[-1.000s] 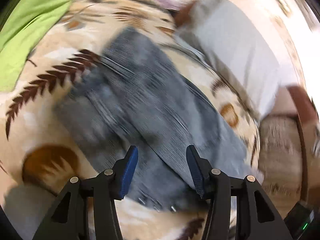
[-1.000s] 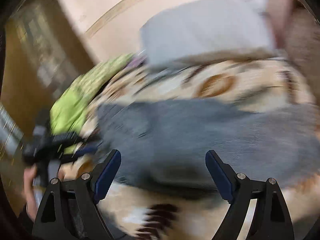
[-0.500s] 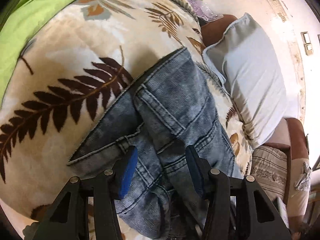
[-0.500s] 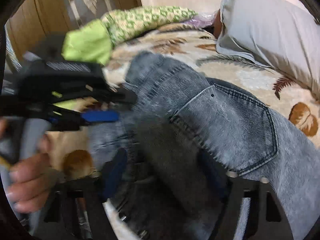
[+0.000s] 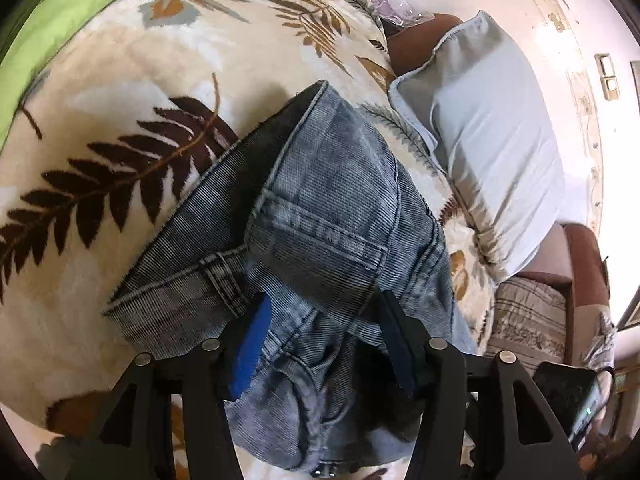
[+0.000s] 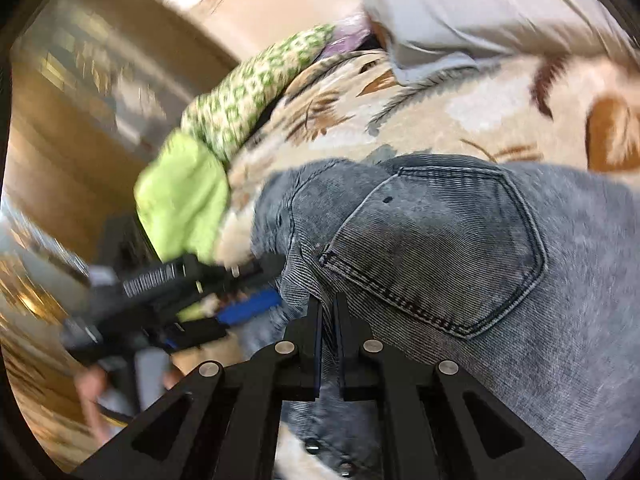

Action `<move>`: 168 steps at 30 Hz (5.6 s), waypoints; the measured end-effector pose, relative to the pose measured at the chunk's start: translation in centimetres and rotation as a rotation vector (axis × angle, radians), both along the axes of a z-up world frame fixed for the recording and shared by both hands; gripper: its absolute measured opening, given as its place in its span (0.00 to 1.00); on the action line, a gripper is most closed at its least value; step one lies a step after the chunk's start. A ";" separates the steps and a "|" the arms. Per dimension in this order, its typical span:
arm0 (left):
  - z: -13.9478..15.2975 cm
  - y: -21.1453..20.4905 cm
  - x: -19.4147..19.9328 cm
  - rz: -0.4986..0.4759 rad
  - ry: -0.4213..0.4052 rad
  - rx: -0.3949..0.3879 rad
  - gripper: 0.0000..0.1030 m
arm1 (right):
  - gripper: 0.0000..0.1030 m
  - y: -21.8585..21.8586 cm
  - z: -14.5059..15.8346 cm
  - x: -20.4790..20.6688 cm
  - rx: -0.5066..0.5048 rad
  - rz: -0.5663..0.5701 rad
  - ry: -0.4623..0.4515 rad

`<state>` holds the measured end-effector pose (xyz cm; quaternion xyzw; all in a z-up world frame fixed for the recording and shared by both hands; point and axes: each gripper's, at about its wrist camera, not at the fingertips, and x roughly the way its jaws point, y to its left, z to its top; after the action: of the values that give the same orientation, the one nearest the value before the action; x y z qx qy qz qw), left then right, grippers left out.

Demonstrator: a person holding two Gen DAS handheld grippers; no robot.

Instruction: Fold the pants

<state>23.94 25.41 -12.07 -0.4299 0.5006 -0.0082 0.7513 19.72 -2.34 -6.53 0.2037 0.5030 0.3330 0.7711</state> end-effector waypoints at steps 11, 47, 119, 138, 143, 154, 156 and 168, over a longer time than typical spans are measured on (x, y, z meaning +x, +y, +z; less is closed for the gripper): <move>-0.8 -0.4 3.7 0.044 0.070 0.177 0.30 | 0.05 1.3 -1.3 -0.9 -0.120 0.046 -0.023; 2.7 0.7 -3.2 -0.009 0.073 0.362 0.17 | 0.05 5.2 -1.2 -6.4 -0.271 0.192 -0.098; -0.3 -53.5 -5.8 -1.168 -0.383 0.586 0.20 | 0.67 -47.1 -1.8 -11.6 0.002 -0.836 0.217; 0.8 -49.5 -4.8 -1.078 -0.367 0.367 0.13 | 0.10 -44.5 -4.8 -6.1 -0.077 -0.672 0.357; 3.8 -48.2 -6.0 -1.029 -0.434 0.334 0.13 | 0.09 -43.9 -0.7 -8.0 0.000 -0.674 0.184; 8.5 -38.0 -7.8 -0.743 -0.493 0.176 0.13 | 0.09 -36.0 8.7 -7.2 -0.026 -0.486 -0.042; 8.9 -35.1 -8.3 -0.674 -0.498 0.164 0.13 | 0.09 -33.5 9.8 -6.7 -0.021 -0.428 -0.065; 5.8 -21.7 -9.0 -0.411 -0.310 0.127 0.11 | 0.09 -15.8 8.1 -3.4 -0.137 -0.136 -0.055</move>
<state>14.91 3.75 -6.25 -0.2647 0.4560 -0.1946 0.8271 16.37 -18.15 1.61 0.1750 0.4882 0.2502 0.8176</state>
